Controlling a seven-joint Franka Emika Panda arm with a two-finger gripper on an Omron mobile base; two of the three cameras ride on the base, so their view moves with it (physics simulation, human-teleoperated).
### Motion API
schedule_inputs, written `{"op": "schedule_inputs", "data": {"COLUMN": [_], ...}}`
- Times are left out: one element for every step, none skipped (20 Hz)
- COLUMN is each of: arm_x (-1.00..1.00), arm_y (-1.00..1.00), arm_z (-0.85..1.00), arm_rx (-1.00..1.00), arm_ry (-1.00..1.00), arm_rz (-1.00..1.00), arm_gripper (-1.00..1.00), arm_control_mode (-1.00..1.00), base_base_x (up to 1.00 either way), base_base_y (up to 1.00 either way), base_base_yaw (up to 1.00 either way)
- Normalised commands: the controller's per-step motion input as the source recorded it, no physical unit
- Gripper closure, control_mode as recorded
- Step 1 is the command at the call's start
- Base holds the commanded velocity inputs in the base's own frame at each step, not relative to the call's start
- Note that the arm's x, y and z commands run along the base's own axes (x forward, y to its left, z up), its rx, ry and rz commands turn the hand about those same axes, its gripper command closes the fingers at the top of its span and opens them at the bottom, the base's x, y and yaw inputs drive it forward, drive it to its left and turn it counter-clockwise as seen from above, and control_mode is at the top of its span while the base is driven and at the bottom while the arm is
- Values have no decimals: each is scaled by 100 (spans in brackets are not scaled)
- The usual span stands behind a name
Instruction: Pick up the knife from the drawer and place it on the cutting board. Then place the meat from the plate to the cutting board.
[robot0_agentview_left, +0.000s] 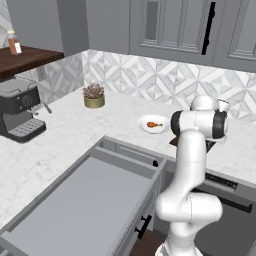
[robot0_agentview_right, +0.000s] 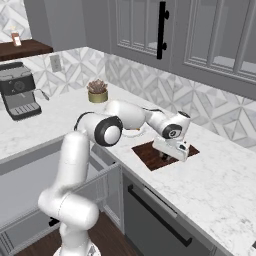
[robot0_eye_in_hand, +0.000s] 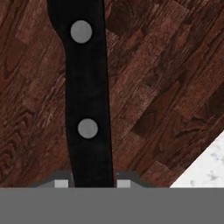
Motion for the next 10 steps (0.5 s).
{"op": "schedule_inputs", "data": {"arm_x": [-20,-23,-24,-20,-24,-41,-52,-65,-62,-70], "arm_y": [87,79,84,78,59,43,24,14,10,6], "arm_z": [-21,-21,-24,-14,0,0,21,48,65,79], "arm_rx": [-19,-17,-21,-20,-15,-12,-8,-6,-5,-4], "arm_ry": [2,0,0,0,0,-7,-14,-20,-20,-21], "arm_rz": [0,0,0,0,0,0,0,0,0,0], "arm_gripper": [100,-100,-100,-100,-100,-100,-100,-100,-100,-100], "arm_control_mode": [-100,-100,-100,-100,-100,-100,-100,-100,-100,-100], "base_base_x": [0,0,0,0,0,0,0,0,0,0], "base_base_y": [0,0,0,0,0,0,0,0,0,0], "base_base_yaw": [0,0,0,0,0,0,0,0,0,0]}}
